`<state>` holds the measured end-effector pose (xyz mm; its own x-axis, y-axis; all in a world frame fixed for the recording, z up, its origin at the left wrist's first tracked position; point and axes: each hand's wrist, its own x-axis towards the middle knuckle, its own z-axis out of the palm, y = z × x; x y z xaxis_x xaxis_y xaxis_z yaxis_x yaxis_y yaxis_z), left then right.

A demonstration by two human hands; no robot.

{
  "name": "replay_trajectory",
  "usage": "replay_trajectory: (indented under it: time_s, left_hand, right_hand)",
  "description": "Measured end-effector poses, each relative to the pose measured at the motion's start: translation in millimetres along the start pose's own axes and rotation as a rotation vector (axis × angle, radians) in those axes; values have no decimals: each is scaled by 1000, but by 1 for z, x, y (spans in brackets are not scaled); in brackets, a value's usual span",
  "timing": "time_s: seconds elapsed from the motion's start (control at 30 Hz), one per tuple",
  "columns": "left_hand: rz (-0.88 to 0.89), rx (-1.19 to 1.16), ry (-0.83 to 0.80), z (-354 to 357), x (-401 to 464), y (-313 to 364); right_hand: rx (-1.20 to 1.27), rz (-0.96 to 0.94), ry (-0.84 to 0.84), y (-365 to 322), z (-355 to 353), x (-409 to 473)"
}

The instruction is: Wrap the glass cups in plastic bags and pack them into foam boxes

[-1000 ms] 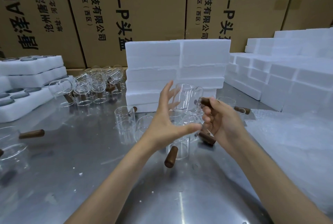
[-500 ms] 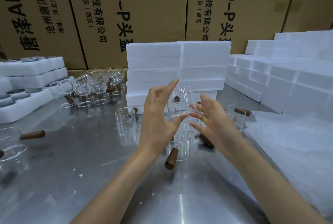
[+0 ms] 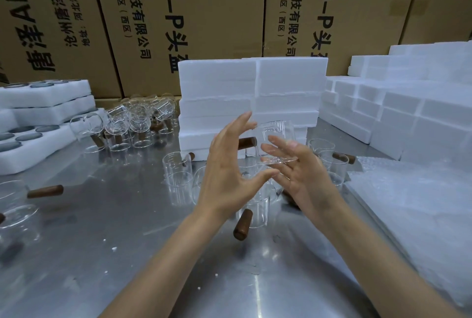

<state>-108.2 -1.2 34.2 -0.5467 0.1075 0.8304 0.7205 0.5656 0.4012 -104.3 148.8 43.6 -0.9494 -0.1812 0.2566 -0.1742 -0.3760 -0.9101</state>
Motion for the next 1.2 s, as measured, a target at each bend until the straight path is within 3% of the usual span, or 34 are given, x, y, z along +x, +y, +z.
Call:
replay_trajectory:
  time_s: [0.17,0.4,0.6,0.77,0.9,1.03,1.2]
  left_hand:
    - [61,85,84,-3,3,1]
    - [129,276,89,0,0,2]
    - [154,96,168,-2,4,6]
    - [68,58,73,0,0,8]
    - [-16,1,-1,0,0,10]
    - [-2,16,50,-1,1,8]
    - [50,135,96,-2,2,7]
  right_hand:
    - [2,55,-55,0,-2,1]
    - [-465,-87,180,11,3,1]
    - [-189,-35,171,8,-2,5]
    - [-41,39,133,2,-1,5]
    - [-46,84,62,1,0,4]
    - [-70,129,-7,2,1,4]
    - [-236,-51,69,3,1,2]
